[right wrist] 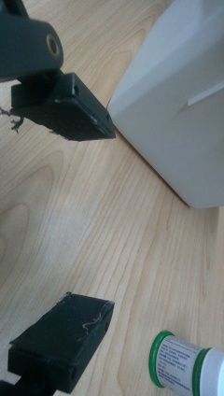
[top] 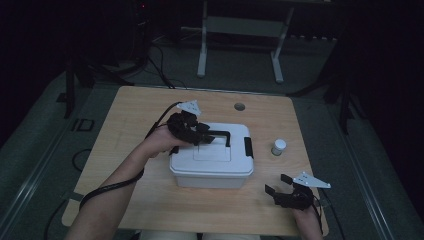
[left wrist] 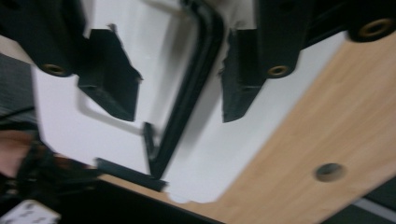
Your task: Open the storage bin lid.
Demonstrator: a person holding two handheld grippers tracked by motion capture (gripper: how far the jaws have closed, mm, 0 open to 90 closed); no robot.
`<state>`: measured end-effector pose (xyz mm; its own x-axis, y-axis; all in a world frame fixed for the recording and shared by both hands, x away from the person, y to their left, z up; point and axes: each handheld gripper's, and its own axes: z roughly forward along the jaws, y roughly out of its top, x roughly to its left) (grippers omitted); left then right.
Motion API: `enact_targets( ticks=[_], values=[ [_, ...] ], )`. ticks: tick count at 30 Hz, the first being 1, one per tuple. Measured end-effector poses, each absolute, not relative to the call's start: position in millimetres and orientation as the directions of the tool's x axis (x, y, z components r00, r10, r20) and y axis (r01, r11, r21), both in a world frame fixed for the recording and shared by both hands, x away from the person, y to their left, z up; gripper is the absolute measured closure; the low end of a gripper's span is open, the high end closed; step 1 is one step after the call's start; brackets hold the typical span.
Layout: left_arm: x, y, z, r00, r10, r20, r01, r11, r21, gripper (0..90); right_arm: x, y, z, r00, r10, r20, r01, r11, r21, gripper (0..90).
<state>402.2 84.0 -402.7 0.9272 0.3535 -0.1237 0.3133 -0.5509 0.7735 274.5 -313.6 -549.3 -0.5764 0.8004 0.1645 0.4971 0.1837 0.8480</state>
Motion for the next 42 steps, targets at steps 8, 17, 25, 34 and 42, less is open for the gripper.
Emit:
enact_targets(
  ticks=[8,17,25,34,42],
  values=[
    [396,80,-401,0.947,0.292,-0.131,0.281,-0.564,0.776,73.7,275,-314,-549,-0.573,0.803,0.165,0.500,0.183,0.846,14.7],
    [391,76,-396,0.970,0.240,-0.046,0.194,-0.641,0.743,76.8,274,-313,-550,-0.581,0.796,0.171,0.501,0.184,0.846,14.7],
    [396,75,-393,0.981,0.190,-0.022,0.145,-0.663,0.734,79.4,274,-314,-551,-0.579,0.795,0.179,0.504,0.177,0.845,14.7],
    [400,76,-391,0.983,0.183,-0.024,0.139,-0.647,0.750,83.3,274,-315,-552,-0.578,0.795,0.184,0.508,0.174,0.844,14.7],
    [398,79,-379,0.978,0.209,-0.002,0.134,-0.621,0.772,83.4,274,-316,-551,-0.574,0.796,0.190,0.511,0.167,0.843,17.2]
  ],
)
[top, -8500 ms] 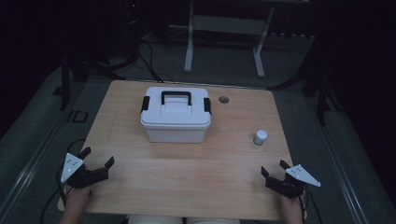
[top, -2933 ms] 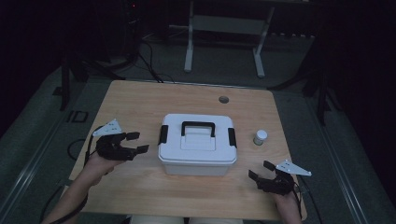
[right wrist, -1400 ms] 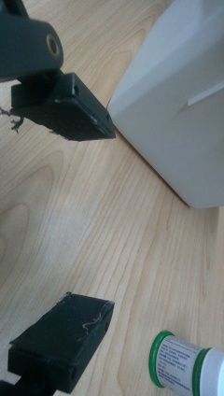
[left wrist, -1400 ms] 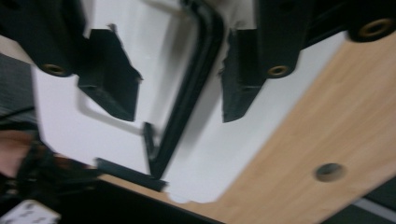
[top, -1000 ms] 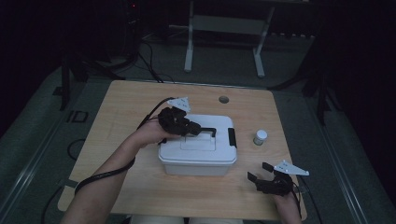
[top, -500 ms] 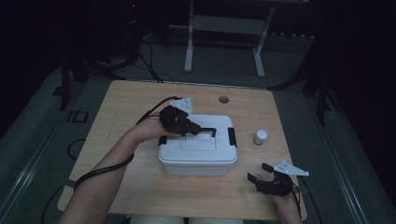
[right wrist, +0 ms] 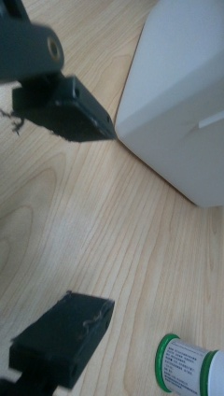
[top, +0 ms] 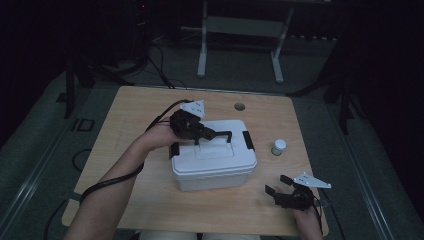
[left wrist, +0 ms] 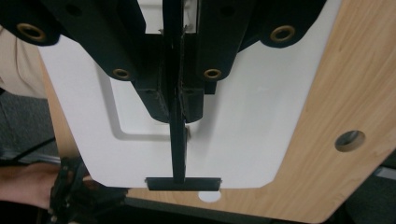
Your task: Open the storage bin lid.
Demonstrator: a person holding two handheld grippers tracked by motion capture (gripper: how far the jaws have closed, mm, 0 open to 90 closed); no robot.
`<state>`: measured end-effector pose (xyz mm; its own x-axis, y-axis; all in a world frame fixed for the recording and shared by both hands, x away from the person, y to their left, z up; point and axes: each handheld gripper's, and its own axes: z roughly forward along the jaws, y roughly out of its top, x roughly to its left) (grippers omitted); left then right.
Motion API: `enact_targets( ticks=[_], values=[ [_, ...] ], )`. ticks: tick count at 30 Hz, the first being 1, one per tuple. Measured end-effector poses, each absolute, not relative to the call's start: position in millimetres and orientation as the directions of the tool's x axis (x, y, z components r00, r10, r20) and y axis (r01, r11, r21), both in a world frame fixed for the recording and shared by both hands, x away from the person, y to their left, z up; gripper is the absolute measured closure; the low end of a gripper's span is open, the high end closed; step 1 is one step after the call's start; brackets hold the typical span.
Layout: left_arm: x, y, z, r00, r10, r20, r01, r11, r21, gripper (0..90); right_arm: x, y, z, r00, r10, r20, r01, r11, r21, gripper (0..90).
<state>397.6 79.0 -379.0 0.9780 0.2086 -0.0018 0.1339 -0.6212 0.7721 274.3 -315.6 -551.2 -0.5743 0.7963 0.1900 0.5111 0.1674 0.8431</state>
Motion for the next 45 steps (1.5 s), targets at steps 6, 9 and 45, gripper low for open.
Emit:
enact_targets(
  ticks=[6,9,45],
  values=[
    [394,92,-365,0.968,0.250,0.016,0.141,-0.595,0.791,83.4,274,-317,-551,-0.563,0.801,0.201,0.514,0.149,0.845,17.2],
    [392,102,-359,0.960,0.279,0.023,0.149,-0.581,0.800,83.4,274,-316,-550,-0.564,0.802,0.197,0.512,0.153,0.845,17.1],
    [334,281,-360,0.830,0.558,0.016,0.280,-0.442,0.852,83.3,275,-311,-549,-0.566,0.807,0.166,0.503,0.179,0.845,16.2]
  ],
)
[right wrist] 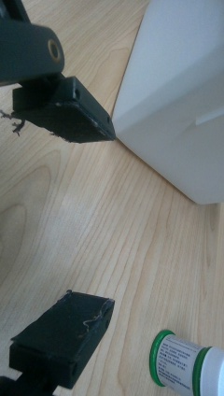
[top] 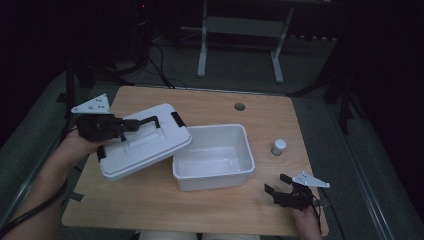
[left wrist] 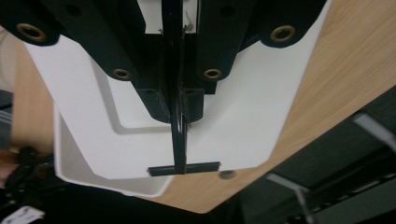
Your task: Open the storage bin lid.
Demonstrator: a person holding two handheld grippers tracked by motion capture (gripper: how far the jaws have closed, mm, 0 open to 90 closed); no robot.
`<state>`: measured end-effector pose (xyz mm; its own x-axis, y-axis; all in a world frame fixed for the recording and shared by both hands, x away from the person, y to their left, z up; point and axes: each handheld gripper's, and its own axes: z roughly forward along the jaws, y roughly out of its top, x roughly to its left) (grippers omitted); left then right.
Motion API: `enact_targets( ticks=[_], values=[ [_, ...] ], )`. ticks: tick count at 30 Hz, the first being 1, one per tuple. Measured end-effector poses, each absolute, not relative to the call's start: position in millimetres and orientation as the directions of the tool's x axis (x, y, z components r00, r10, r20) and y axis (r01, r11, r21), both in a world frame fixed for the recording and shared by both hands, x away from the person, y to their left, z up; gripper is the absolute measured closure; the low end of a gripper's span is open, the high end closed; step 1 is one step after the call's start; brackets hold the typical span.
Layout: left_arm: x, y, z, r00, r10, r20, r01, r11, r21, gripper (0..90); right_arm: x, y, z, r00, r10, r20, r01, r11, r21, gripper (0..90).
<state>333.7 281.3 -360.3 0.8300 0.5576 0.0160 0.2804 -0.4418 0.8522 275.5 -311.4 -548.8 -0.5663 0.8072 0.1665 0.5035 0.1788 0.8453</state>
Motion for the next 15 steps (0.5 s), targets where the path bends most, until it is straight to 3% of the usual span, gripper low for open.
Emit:
enact_targets(
  ticks=[15],
  values=[
    [312,339,-402,0.752,0.658,-0.023,0.354,-0.374,0.857,83.3,275,-311,-549,-0.568,0.807,0.162,0.502,0.183,0.845,16.2]
  ],
)
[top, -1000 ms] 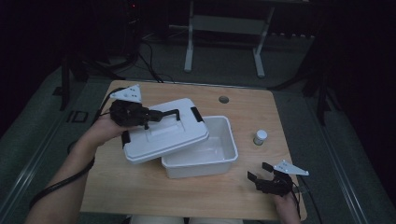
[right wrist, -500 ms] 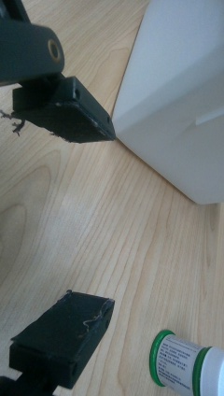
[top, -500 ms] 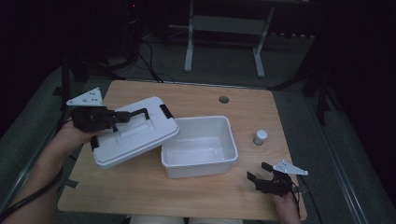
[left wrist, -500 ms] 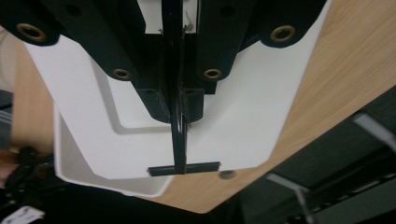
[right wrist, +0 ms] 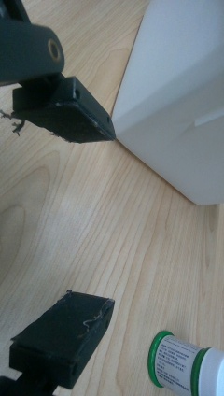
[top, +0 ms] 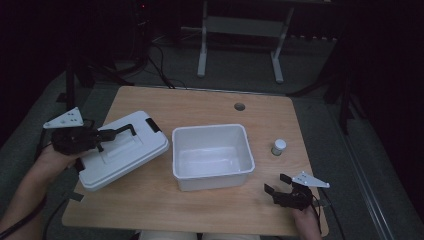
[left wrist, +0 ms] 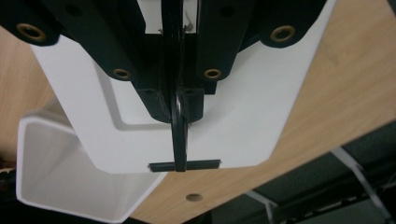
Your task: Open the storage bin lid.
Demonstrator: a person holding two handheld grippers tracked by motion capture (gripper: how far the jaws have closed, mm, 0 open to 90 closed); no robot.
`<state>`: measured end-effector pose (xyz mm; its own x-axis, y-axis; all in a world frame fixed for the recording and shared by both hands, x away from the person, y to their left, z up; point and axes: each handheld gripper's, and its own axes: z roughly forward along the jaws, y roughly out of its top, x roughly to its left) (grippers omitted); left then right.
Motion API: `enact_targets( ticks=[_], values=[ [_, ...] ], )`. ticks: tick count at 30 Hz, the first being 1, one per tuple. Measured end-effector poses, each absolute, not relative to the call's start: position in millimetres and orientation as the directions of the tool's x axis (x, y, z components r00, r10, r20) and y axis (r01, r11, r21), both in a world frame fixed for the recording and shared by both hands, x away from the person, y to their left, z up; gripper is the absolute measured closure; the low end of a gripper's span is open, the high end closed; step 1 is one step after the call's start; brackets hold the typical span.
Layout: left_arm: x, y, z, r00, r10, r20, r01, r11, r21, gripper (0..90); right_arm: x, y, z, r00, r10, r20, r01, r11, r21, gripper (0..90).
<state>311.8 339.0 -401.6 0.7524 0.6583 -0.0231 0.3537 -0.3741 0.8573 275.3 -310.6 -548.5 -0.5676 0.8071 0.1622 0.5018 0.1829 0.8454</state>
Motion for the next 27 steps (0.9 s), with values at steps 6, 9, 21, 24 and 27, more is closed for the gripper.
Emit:
enact_targets(
  ticks=[6,9,21,24,27],
  values=[
    [309,350,-429,0.705,0.708,-0.046,0.393,-0.335,0.856,83.3,275,-311,-550,-0.574,0.806,0.148,0.492,0.195,0.848,14.3],
    [312,352,-444,0.680,0.731,-0.063,0.412,-0.309,0.857,83.3,275,-313,-550,-0.571,0.806,0.153,0.494,0.188,0.849,14.3],
    [331,336,-496,0.664,0.740,-0.105,0.484,-0.319,0.815,83.2,274,-318,-549,-0.516,0.845,0.138,0.495,0.163,0.854,14.3],
    [334,333,-504,0.660,0.740,-0.128,0.504,-0.310,0.806,83.2,273,-316,-547,-0.517,0.847,0.121,0.490,0.178,0.853,14.2],
    [339,328,-515,0.656,0.742,-0.140,0.515,-0.304,0.801,83.2,272,-315,-546,-0.525,0.841,0.128,0.495,0.179,0.850,14.3]
  ],
)
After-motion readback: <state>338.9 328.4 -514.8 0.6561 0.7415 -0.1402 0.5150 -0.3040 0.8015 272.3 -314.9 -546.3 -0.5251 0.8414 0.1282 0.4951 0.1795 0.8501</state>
